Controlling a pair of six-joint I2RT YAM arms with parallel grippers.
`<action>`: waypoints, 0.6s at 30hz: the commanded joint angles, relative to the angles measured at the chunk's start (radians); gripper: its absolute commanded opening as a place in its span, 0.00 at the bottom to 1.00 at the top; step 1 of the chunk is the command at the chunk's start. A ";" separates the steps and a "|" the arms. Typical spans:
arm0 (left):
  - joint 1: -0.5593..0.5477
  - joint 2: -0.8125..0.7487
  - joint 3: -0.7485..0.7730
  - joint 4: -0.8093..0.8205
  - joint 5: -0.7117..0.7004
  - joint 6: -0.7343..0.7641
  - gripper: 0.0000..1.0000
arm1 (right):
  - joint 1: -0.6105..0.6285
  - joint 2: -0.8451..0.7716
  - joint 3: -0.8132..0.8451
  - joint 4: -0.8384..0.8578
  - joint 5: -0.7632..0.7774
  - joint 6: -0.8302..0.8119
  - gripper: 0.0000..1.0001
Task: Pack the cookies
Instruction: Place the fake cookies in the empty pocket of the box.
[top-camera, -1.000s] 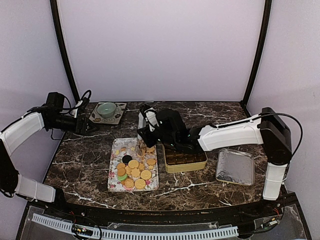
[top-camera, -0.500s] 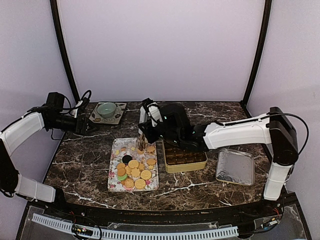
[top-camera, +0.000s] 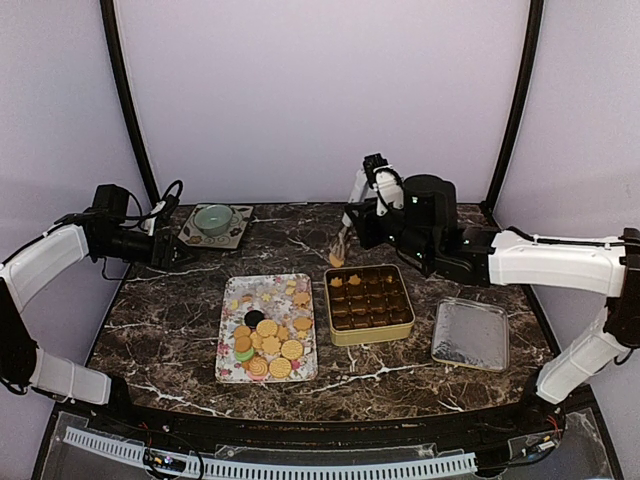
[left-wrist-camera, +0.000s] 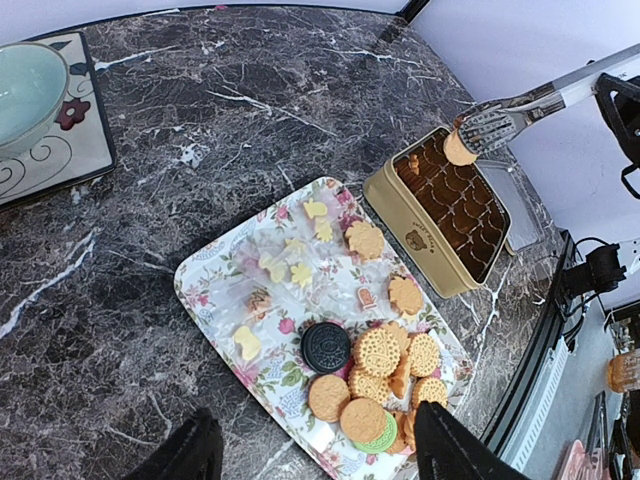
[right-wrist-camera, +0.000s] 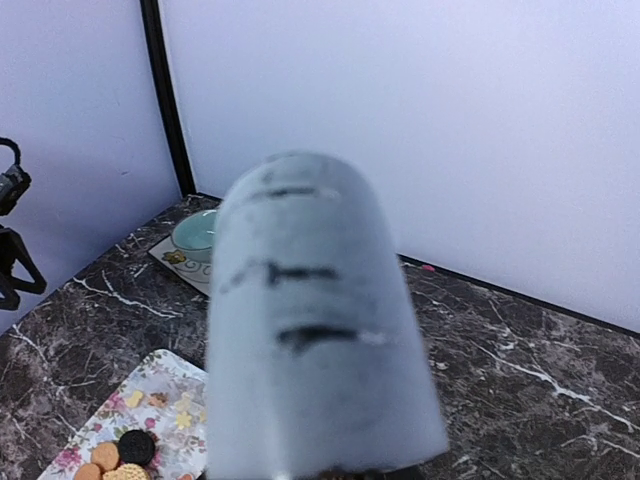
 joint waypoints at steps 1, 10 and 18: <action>0.004 -0.001 0.027 -0.009 0.013 -0.003 0.68 | -0.047 -0.094 -0.091 -0.017 0.073 -0.017 0.02; 0.005 0.003 0.029 -0.002 0.024 -0.014 0.68 | -0.095 -0.116 -0.148 -0.054 0.113 -0.045 0.02; 0.004 -0.002 0.031 -0.005 0.021 -0.013 0.68 | -0.100 -0.077 -0.146 -0.024 0.117 -0.053 0.02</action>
